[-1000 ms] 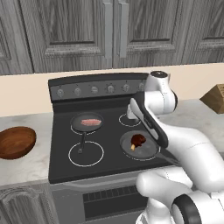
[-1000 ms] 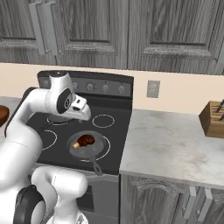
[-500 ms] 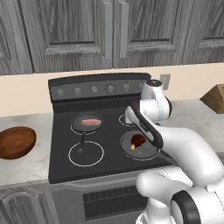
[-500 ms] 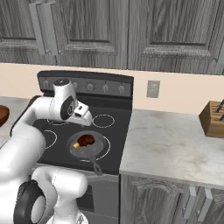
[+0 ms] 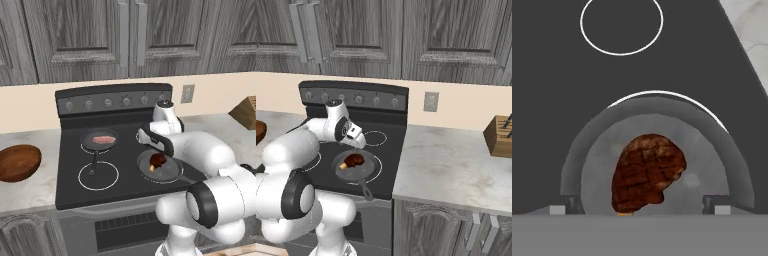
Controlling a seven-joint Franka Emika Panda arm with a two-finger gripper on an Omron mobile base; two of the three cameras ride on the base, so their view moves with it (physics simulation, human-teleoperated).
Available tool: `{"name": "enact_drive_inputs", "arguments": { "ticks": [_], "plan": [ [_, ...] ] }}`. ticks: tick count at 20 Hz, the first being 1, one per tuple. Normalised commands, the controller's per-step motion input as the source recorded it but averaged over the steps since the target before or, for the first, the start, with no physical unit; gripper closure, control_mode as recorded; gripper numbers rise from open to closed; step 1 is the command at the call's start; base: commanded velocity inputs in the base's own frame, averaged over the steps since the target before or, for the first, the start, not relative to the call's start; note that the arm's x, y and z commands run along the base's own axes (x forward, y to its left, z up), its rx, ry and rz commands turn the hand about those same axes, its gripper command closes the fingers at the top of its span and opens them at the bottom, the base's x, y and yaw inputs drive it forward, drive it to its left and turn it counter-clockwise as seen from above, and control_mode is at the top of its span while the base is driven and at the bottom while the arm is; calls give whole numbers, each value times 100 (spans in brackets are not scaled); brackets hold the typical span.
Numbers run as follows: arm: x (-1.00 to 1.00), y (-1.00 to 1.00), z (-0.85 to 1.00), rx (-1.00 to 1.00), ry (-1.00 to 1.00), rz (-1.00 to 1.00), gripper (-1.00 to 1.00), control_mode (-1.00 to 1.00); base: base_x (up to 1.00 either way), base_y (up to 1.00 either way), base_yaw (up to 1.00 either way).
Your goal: Place one of the steaks on the plate and the other in the bowl. Then place the bowl in the fridge.
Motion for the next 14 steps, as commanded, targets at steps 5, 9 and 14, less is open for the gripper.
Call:
{"name": "enact_drive_inputs", "arguments": {
  "ticks": [5,9,14],
  "plan": [
    [7,0,-36,0,18,-11,-100,-100,0,0,0],
    [0,0,-34,0,16,-5,-100,-100,0,0,0],
    [0,0,-34,0,1,0,-100,-100,0,0,0]
  ]
}}
